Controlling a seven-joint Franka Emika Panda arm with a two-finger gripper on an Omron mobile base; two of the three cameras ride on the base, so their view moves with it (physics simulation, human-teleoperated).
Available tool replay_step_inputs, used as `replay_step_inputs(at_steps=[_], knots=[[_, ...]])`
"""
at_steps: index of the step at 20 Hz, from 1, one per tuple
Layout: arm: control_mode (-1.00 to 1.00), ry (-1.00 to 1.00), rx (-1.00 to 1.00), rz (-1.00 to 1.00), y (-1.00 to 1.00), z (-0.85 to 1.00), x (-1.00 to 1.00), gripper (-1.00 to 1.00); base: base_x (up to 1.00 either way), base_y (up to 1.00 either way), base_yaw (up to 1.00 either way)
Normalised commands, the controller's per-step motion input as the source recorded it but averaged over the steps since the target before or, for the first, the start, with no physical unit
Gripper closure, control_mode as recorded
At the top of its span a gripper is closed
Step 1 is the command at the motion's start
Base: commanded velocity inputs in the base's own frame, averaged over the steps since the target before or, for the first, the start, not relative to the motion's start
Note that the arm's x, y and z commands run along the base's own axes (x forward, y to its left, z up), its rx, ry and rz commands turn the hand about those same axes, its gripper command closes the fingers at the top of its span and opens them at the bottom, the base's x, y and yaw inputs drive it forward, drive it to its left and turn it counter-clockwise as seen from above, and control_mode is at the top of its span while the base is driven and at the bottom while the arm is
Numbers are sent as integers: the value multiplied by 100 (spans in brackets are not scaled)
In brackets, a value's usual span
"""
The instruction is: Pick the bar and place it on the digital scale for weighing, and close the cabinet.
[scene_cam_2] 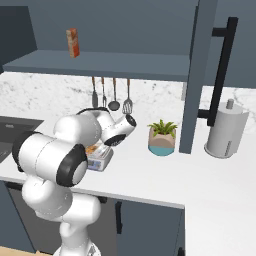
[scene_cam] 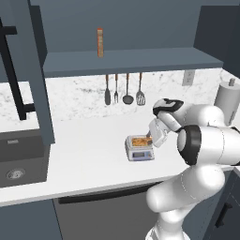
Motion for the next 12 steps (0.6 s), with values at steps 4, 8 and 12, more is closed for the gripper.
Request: replay_step_inputs(at_steps=[4, 8, 12], knots=[[-100, 0, 0, 2, 0, 0, 0, -100, 0, 0, 0], [-100, -5, 0, 0, 0, 6, -2, -100, 0, 0, 0], [-100, -20, 0, 0, 0, 39, -46, -100, 0, 0, 0]])
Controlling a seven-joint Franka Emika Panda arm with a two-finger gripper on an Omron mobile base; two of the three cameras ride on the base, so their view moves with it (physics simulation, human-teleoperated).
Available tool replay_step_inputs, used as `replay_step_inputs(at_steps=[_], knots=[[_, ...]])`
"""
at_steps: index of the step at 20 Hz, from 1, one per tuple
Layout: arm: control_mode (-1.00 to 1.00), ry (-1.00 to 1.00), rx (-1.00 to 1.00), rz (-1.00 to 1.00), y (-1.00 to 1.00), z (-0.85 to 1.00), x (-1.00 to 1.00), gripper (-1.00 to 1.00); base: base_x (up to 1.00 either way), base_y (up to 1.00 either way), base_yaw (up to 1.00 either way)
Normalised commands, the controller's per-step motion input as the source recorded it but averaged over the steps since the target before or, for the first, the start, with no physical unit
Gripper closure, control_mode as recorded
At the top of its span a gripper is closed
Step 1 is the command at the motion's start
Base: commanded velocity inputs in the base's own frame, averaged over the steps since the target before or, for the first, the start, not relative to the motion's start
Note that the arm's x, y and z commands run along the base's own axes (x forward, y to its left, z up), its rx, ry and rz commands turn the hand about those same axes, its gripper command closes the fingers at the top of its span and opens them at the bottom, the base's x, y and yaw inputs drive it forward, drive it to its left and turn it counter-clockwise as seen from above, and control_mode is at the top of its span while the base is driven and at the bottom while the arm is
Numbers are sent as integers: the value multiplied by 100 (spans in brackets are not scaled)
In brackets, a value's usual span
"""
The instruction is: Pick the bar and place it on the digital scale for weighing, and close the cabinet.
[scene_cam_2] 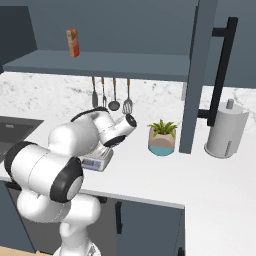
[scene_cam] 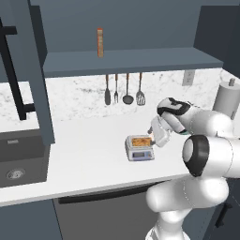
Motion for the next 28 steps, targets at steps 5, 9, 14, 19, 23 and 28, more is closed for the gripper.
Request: replay_step_inputs(at_steps=[5, 9, 14, 19, 23, 28], knots=[[-100, -34, -1, 0, 11, 73, -49, -100, 0, 0, 0], [-100, -39, -10, 2, 0, 79, -62, -100, 0, 0, 0], [-100, -73, -16, -1, 16, 29, -54, -100, 0, 0, 0], [-100, -74, -8, -7, -6, 36, -64, -100, 0, 0, 0], [-100, -50, 0, -8, -36, 72, -78, -100, 0, 0, 0], [-100, -49, 0, -2, -41, 58, -80, -100, 0, 0, 0]])
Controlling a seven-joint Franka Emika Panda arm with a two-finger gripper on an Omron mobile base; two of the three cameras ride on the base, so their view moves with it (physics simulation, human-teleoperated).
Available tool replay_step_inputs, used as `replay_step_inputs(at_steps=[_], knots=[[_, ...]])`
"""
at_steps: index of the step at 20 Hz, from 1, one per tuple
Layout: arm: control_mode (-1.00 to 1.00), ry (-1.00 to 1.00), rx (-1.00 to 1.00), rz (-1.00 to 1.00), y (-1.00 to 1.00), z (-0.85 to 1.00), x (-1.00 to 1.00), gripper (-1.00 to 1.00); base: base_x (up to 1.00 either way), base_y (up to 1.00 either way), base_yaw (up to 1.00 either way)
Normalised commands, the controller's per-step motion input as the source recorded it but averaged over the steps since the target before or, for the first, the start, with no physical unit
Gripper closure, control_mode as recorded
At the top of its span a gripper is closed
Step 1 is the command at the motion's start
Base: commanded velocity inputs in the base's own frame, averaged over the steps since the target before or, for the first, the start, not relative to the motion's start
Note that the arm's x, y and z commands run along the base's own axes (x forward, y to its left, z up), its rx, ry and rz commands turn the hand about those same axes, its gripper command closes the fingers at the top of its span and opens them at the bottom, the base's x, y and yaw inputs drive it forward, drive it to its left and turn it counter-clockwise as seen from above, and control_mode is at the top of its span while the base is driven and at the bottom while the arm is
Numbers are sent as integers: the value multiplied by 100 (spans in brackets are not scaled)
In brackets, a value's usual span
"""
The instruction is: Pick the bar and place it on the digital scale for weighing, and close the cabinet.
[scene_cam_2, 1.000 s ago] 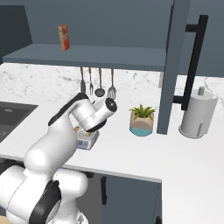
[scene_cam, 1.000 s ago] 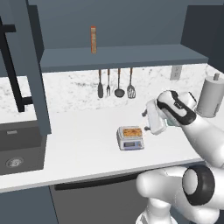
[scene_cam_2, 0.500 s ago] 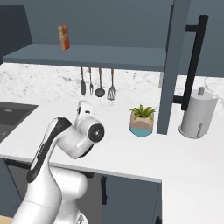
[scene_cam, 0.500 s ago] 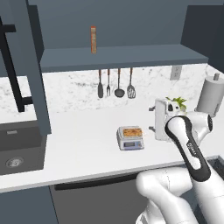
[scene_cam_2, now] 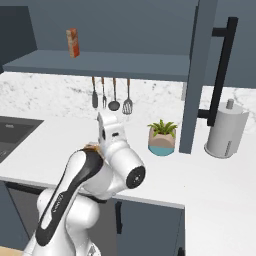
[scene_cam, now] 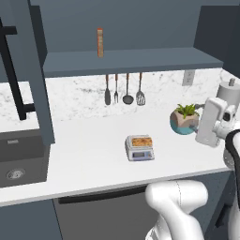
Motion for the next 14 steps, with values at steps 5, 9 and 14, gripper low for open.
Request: replay_step_inputs(at_steps=[5, 9, 14], knots=[[-100, -39, 5, 0, -44, 13, -76, -100, 0, 0, 0], [-100, -37, 22, 0, -59, -7, -64, -100, 0, 0, 0], [-100, -19, 20, 0, -33, -9, -31, -100, 0, 0, 0]])
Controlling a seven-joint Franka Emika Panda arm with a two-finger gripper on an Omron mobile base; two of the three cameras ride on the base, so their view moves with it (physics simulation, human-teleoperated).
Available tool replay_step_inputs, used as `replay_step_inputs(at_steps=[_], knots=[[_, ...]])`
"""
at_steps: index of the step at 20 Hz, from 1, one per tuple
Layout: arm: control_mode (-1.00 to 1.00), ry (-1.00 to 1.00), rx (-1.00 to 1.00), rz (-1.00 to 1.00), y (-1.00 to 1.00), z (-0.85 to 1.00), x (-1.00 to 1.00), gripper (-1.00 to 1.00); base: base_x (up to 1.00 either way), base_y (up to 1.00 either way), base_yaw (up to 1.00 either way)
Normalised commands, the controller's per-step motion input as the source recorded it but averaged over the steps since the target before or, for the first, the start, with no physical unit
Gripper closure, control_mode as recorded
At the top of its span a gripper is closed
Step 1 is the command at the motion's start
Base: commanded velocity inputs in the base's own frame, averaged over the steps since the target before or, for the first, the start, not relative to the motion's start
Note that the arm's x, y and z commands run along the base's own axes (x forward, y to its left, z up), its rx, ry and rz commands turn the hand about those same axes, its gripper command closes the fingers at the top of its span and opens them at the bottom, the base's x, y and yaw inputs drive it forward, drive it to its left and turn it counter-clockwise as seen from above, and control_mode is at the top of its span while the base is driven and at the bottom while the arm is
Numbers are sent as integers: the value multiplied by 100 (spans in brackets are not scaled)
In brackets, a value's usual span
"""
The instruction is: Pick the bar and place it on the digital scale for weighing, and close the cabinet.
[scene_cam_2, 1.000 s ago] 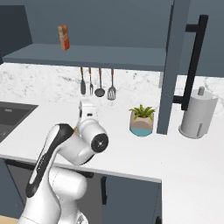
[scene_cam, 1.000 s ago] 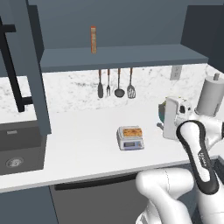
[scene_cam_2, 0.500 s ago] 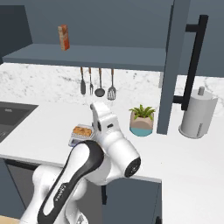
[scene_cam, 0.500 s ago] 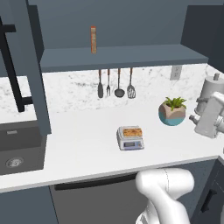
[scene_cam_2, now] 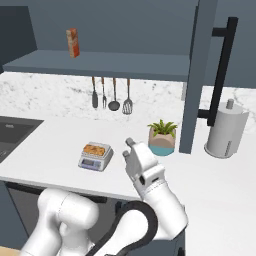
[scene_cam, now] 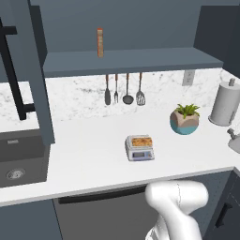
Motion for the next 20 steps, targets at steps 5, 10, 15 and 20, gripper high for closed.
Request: replay_step_inputs(at_steps=[5, 10, 15, 20], knots=[[-100, 1, 11, 0, -65, 0, -3, -100, 0, 0, 0], [-100, 14, 8, 0, -74, 0, -6, -100, 0, 0, 0], [-100, 18, 6, 0, -81, -18, -6, -100, 0, 0, 0], [-100, 18, 4, 0, -71, -25, 2, -100, 0, 0, 0]])
